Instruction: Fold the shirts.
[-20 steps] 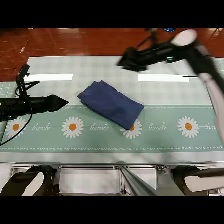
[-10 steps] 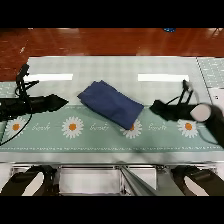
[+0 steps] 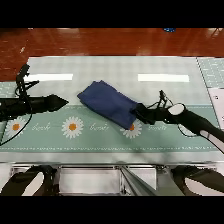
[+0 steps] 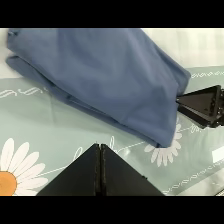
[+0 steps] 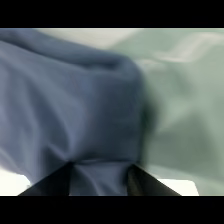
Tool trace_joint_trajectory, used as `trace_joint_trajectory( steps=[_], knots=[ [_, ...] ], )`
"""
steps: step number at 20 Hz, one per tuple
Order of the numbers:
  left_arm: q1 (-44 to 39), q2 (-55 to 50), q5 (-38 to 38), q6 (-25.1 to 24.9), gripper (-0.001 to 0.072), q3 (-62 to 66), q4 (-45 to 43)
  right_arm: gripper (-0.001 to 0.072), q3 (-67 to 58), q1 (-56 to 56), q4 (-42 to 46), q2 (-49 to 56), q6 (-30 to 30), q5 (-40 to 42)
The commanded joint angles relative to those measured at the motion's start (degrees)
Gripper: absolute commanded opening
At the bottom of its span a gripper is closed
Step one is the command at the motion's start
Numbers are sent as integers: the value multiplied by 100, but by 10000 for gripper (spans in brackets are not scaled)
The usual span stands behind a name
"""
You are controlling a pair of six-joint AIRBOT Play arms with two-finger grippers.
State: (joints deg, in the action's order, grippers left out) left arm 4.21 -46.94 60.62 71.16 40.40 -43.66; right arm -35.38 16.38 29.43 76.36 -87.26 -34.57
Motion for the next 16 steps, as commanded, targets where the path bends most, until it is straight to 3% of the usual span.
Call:
trace_joint_trajectory(
  steps=[1, 2, 3, 6, 12, 16],
  knots=[
    [4, 0, -2, 2, 12, -2, -2, 259, -706, 26, -964, 857, 1191, -688],
    [4, -11, 0, 2, 12, -2, 0, 79, -986, 26, -966, 966, 1421, -868],
    [4, -22, 0, 2, 12, -4, 0, 27, -1318, 24, -946, 1019, 1676, -1019],
    [4, -22, -4, 0, 12, -4, -2, 26, -2487, 11, -649, 1025, 1593, -1274],
    [4, -22, -4, 0, 12, -4, -4, 26, -5132, -59, 553, 1025, 551, -1644],
    [4, -22, 2, 0, 12, -4, -4, 26, -6166, -745, 758, 1008, 173, -2439]
  ],
)
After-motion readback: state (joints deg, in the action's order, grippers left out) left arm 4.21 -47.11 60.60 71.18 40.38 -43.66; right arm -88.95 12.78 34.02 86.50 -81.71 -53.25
